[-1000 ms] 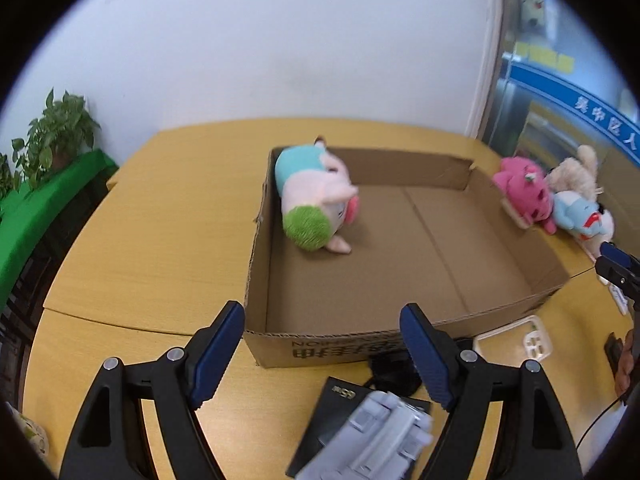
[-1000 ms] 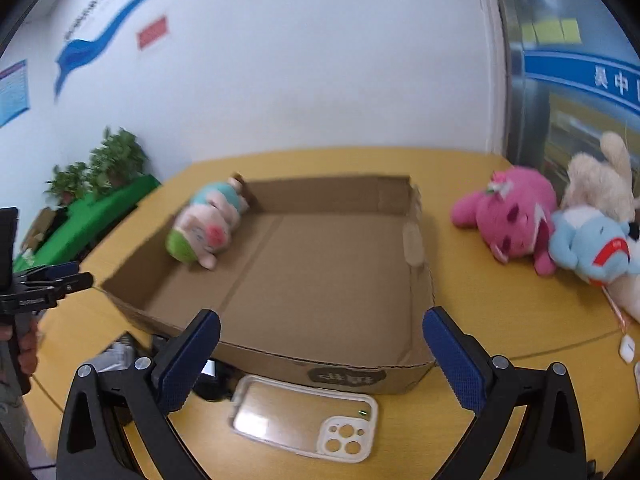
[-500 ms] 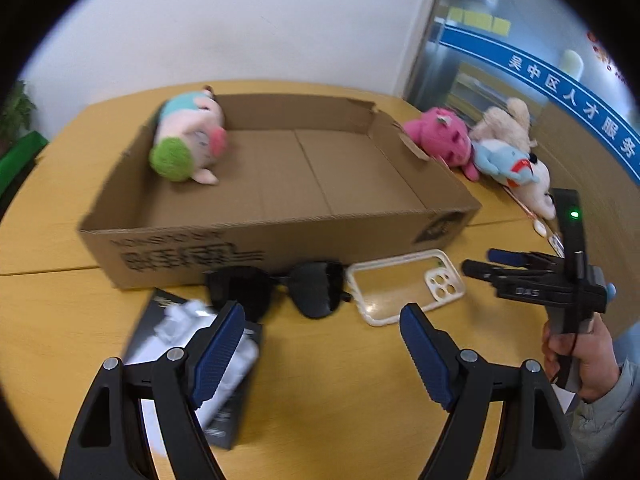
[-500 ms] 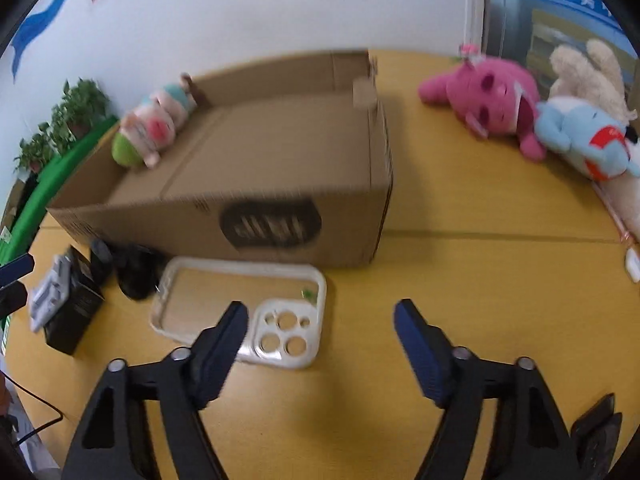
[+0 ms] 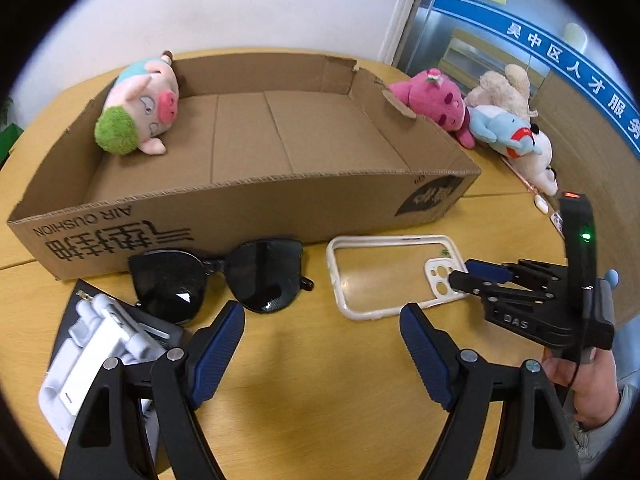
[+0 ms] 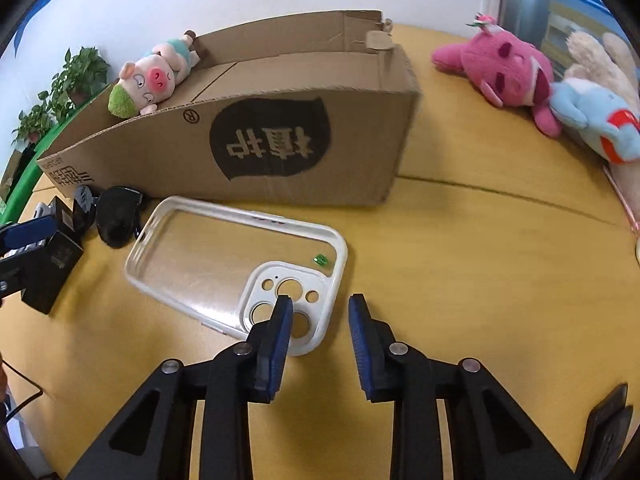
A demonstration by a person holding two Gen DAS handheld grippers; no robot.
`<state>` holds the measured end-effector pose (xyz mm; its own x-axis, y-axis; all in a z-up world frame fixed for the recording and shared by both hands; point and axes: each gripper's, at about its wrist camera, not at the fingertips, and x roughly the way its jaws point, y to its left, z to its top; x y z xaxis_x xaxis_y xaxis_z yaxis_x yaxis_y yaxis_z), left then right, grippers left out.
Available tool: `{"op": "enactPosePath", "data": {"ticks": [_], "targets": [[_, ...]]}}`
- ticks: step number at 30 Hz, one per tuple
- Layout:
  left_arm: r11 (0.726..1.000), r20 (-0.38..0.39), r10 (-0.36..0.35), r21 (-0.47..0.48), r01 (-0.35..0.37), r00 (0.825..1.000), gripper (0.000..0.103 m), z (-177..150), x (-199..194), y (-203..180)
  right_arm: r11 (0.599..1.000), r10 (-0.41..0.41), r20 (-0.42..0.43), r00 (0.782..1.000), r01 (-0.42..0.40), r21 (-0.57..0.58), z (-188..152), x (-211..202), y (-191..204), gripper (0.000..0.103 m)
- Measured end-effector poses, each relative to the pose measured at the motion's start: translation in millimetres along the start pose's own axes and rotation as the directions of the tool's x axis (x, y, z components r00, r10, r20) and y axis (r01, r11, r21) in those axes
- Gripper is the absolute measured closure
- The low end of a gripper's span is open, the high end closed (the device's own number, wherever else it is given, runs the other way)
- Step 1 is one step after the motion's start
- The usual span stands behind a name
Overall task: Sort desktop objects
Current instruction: 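Move the right gripper to the white phone case on the table, then close the right gripper on the phone case edge and lift it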
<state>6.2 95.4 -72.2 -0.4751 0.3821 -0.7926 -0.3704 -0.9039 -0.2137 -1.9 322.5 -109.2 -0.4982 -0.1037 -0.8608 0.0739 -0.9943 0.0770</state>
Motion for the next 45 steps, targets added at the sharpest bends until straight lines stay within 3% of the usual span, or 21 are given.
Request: {"op": "enactPosePath", "data": {"ticks": [13, 15, 19, 21, 23, 31, 33, 34, 41, 42, 45], "targets": [[0.994, -0.095, -0.089, 0.056, 0.094, 0.991, 0.025, 0.4, 39.8, -35.5, 0.998, 0.007, 0.008, 1.000, -0.007, -0.056, -40.1, -26.9, -6.2, 0.077], [0.994, -0.110, -0.089, 0.055, 0.095, 0.990, 0.029, 4.4, 46.7, -36.8, 0.997, 0.011, 0.004, 1.000, -0.011, -0.071, -40.7, -27.5, -7.6, 0.077], [0.994, -0.181, -0.082, 0.058, 0.093, 0.980, 0.054, 2.4, 62.9, -38.8, 0.998, 0.001, 0.002, 1.000, -0.001, -0.068, -41.2, -28.7, -18.4, 0.077], [0.993, -0.173, -0.075, 0.074, 0.088, 0.982, 0.056, 0.4, 63.9, -41.1, 0.998, 0.004, 0.011, 1.000, -0.004, -0.057, -42.0, -30.6, -23.3, 0.077], [0.993, -0.179, -0.088, 0.062, 0.100, 0.980, 0.064, 1.8, 65.8, -41.8, 0.998, 0.003, 0.018, 1.000, -0.002, -0.055, -42.8, -31.0, -23.7, 0.077], [0.992, -0.195, -0.115, 0.027, 0.123, 0.974, 0.068, 9.2, 74.6, -43.4, 0.993, -0.054, 0.057, 0.997, 0.060, -0.102, -43.8, -31.6, -13.7, 0.077], [0.991, -0.199, -0.121, 0.028, 0.129, 0.973, 0.079, 10.0, 77.2, -44.5, 0.996, -0.036, 0.053, 0.998, 0.040, -0.074, -43.6, -31.0, -18.4, 0.077], [0.991, -0.208, -0.121, 0.027, 0.130, 0.971, 0.090, 9.9, 78.9, -45.1, 0.998, -0.023, 0.051, 0.998, 0.025, -0.053, -43.5, -30.7, -21.6, 0.077], [0.994, -0.201, -0.093, 0.038, 0.103, 0.975, 0.095, 7.2, 74.0, -45.7, 0.999, -0.009, 0.035, 0.999, 0.010, -0.041, -42.4, -30.9, -21.5, 0.084], [0.995, -0.195, -0.086, 0.039, 0.095, 0.977, 0.096, 6.6, 71.7, -45.4, 0.999, -0.009, 0.036, 0.999, 0.010, -0.035, -42.8, -31.7, -20.6, 0.089], [0.995, -0.167, -0.076, 0.049, 0.085, 0.983, 0.096, 8.0, 57.0, -45.5, 1.000, 0.001, 0.078, 0.997, 0.001, -0.018, -40.6, -42.9, -18.8, 0.090]]}}
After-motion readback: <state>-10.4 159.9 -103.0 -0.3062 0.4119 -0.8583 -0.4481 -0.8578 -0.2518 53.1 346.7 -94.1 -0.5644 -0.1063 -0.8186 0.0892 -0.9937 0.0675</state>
